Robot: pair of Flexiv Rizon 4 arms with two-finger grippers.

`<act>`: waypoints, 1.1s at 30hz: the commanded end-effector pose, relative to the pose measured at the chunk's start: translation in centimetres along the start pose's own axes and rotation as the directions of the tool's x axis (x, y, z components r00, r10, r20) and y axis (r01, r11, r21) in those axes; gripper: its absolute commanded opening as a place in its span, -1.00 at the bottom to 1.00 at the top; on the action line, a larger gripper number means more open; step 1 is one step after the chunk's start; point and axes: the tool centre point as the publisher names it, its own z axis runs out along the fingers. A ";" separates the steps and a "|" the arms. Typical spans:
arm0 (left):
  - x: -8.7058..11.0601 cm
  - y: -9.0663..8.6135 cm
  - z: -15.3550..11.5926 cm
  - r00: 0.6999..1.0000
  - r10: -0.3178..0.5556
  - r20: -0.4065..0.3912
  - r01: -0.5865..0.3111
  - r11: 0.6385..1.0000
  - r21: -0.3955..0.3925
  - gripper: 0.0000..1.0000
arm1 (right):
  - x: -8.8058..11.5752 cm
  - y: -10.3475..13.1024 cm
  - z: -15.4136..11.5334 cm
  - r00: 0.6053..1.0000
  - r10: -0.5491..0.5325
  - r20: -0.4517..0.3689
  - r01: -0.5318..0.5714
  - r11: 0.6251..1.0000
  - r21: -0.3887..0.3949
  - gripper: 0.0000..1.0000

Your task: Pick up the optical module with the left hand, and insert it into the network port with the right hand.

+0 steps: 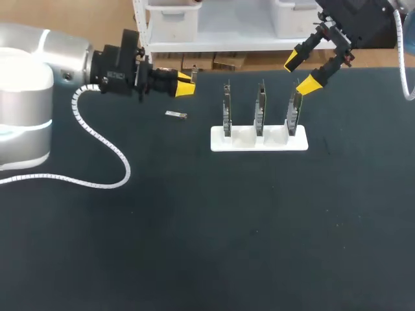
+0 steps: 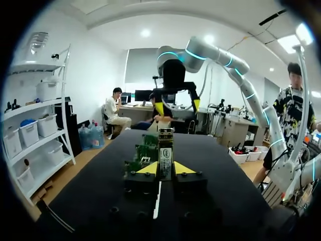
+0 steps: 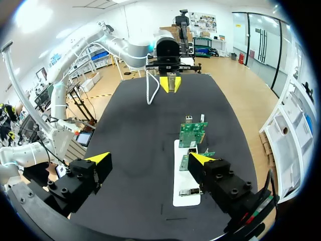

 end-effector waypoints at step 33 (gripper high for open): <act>-6.8 -3.6 10.3 0.978 0.177 0.106 -0.190 0.974 0.121 -1.00 | 0.0 -0.1 0.0 1.000 0.000 0.000 0.000 1.000 -0.001 1.00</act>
